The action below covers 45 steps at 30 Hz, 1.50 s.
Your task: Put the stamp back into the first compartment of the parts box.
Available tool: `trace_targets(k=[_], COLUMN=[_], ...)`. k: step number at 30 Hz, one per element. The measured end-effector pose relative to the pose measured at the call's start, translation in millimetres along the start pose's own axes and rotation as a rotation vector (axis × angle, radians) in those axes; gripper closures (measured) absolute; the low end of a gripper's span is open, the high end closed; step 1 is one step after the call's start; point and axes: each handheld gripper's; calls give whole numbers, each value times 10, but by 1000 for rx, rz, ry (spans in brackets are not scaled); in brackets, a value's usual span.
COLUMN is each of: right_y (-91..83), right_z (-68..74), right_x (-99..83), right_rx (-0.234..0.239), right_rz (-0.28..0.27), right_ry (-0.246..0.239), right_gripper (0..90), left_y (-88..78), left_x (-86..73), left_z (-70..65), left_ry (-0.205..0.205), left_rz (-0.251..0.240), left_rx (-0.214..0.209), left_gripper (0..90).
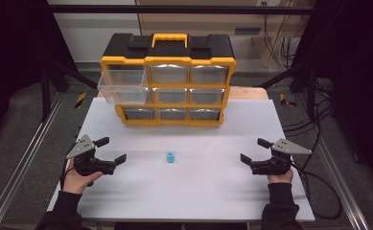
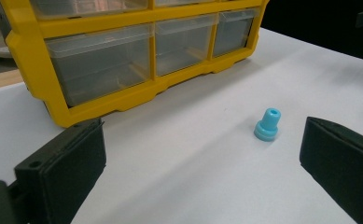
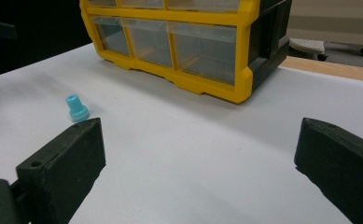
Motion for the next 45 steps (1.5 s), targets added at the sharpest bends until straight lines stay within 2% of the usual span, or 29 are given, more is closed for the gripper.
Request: trace_targets(k=[22, 28, 35, 45], right_y=[4, 0, 13, 27], right_z=[7, 7, 11, 14], right_x=[-6, -6, -15, -23], right_rx=[13, 12, 13, 15], right_rz=[25, 25, 40, 50], right_ry=[-26, -28, -27, -32], right_gripper=[23, 23, 23, 24], left_y=[72, 93, 134, 228], left_x=[60, 111, 166, 249], left_z=[-130, -189, -247, -326], left_ry=[4, 21, 26, 49], left_rz=[30, 32, 31, 60], left_rx=[22, 31, 19, 5], left_gripper=[3, 3, 3, 3])
Point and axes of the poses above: each handheld gripper's, and its own axes: y roughly forward along the jaws, x roughly out of its top, z roughly to its left, and after that the axes turned 10 degrees about x, right-handed
